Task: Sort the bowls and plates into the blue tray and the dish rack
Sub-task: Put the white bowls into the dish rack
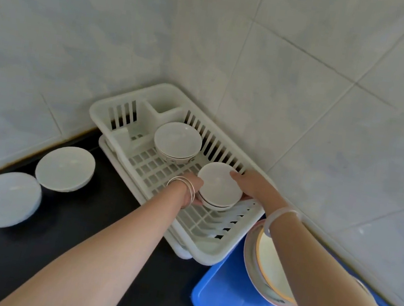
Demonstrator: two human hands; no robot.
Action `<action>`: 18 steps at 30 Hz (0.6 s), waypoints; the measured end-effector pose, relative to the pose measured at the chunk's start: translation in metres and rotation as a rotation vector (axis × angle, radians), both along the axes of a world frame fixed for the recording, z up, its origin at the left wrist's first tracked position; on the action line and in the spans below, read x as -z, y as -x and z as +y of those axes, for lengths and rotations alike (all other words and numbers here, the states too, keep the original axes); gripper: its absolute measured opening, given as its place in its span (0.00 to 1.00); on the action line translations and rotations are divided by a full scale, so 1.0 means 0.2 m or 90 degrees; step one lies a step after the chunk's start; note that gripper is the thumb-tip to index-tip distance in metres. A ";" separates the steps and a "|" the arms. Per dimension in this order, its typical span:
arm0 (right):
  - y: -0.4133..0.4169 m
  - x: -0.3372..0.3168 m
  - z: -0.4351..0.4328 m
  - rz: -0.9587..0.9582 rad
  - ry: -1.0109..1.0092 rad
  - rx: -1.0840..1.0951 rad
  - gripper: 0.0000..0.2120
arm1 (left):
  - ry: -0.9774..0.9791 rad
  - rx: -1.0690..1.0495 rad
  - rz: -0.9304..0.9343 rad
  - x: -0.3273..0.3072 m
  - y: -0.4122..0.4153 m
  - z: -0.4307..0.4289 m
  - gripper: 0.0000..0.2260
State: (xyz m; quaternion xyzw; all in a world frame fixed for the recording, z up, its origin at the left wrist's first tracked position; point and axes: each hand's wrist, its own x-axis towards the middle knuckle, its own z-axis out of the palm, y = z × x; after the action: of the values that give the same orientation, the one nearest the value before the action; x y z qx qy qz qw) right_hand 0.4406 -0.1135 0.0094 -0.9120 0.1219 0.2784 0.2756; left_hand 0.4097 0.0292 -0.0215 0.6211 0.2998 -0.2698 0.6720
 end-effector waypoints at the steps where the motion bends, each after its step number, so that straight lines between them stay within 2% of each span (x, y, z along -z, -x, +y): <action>1: -0.01 0.00 0.00 0.007 0.014 -0.005 0.23 | 0.002 0.001 0.003 0.00 0.00 0.00 0.17; 5: -0.04 -0.02 -0.01 0.014 0.038 0.008 0.16 | 0.052 -0.017 0.015 0.00 0.01 0.02 0.18; 12: -0.02 -0.02 -0.04 -0.049 0.103 -0.021 0.19 | 0.073 -0.031 0.002 -0.01 0.02 0.03 0.19; 15: 0.02 -0.05 -0.03 -0.085 0.090 -0.035 0.15 | 0.063 -0.024 -0.032 -0.03 0.02 0.05 0.15; 18: 0.09 -0.09 0.01 -0.155 0.065 -0.063 0.17 | 0.079 -0.039 -0.051 -0.09 0.04 0.13 0.06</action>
State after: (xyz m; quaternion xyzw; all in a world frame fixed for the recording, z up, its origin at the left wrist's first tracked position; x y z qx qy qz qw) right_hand 0.4229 -0.1113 0.0280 -0.9568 0.0565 0.1721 0.2275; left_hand 0.4012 0.0550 -0.0027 0.5789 0.2746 -0.2422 0.7286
